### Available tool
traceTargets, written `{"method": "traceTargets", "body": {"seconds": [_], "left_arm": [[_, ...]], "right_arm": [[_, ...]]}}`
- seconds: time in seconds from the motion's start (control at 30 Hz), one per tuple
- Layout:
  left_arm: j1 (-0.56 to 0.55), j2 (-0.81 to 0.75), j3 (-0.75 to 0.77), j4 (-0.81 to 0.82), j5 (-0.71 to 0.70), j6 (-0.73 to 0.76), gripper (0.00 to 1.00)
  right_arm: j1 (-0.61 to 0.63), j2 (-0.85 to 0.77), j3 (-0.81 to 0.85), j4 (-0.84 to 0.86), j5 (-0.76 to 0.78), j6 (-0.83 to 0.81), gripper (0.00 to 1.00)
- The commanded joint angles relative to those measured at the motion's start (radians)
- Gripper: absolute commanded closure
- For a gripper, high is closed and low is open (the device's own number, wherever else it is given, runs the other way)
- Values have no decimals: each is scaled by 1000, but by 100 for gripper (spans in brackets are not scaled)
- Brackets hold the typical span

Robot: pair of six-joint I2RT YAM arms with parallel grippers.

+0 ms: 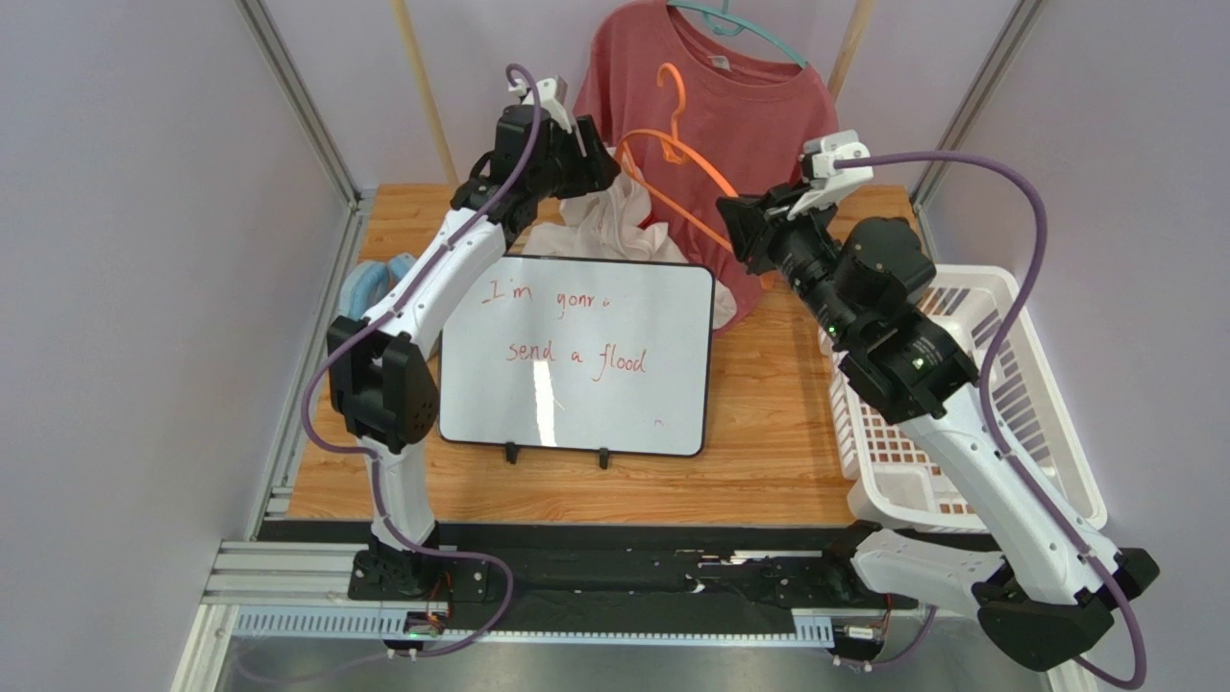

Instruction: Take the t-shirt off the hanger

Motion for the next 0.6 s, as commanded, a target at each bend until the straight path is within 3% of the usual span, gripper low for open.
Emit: {"method": "traceTargets", "body": {"seconds": [0.0, 0.1, 0.33, 0.47, 0.57], "left_arm": [[14, 59, 91, -16, 44, -19, 37], [23, 88, 131, -30, 47, -18, 48], [33, 64, 75, -28, 56, -22, 100], [33, -4, -11, 25, 70, -37, 100], [33, -47, -54, 35, 84, -57, 100]], "right_arm": [[-1, -50, 70, -18, -21, 61, 100], [-1, -72, 83, -44, -13, 69, 100], [-1, -129, 80, -53, 25, 55, 100], [-1, -103, 37, 36, 38, 49, 100], [-6, -60, -9, 211, 60, 52, 100]]}}
